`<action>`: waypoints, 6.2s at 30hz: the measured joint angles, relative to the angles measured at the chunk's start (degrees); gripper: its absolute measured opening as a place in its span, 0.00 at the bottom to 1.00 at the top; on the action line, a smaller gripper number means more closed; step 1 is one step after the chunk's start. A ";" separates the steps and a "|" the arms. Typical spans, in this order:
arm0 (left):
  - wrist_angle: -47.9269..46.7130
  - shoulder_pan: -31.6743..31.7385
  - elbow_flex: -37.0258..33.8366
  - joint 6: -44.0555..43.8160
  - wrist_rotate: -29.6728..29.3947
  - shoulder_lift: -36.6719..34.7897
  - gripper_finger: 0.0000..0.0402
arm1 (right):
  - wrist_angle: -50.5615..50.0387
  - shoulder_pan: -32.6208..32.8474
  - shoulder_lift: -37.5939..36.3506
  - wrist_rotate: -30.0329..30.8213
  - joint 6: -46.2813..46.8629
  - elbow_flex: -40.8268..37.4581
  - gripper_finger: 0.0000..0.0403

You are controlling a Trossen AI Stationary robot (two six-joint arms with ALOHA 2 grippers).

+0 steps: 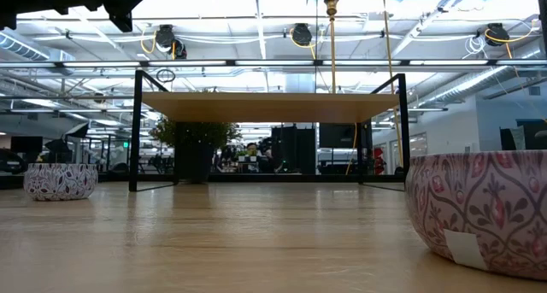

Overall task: Pick & Place candle stick holders
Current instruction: Put the gold candle holder on the shelf

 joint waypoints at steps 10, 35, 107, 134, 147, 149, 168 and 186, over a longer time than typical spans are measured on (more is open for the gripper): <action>0.00 0.01 0.00 -1.51 0.02 -0.01 0.46 | 10.57 -5.05 0.00 30.46 0.54 0.00 0.04; 16.16 -4.81 6.56 -2.48 3.12 23.57 0.46 | -6.48 -37.50 8.35 8.65 -2.41 22.20 0.03; 0.96 -1.54 45.24 -3.94 0.24 65.75 0.03 | -1.00 -40.57 14.75 6.34 -9.86 22.99 0.39; -28.66 -1.58 45.20 -1.35 -14.29 43.84 0.05 | -6.14 -40.13 14.75 15.22 -9.84 22.95 0.54; -33.39 -1.50 45.20 0.64 -17.51 31.56 0.05 | -7.76 -40.15 14.75 15.25 -9.83 22.93 0.53; -35.21 -1.06 45.20 1.85 -22.56 30.10 0.05 | -7.72 -40.15 14.75 15.24 -9.84 22.95 0.53; -41.35 15.11 45.20 -0.06 -30.06 30.41 0.03 | -7.39 -40.15 14.75 15.07 -9.82 22.94 0.53; -42.62 23.67 45.22 -5.07 -23.87 34.79 0.07 | -7.41 -40.15 14.75 15.05 -8.07 22.93 0.53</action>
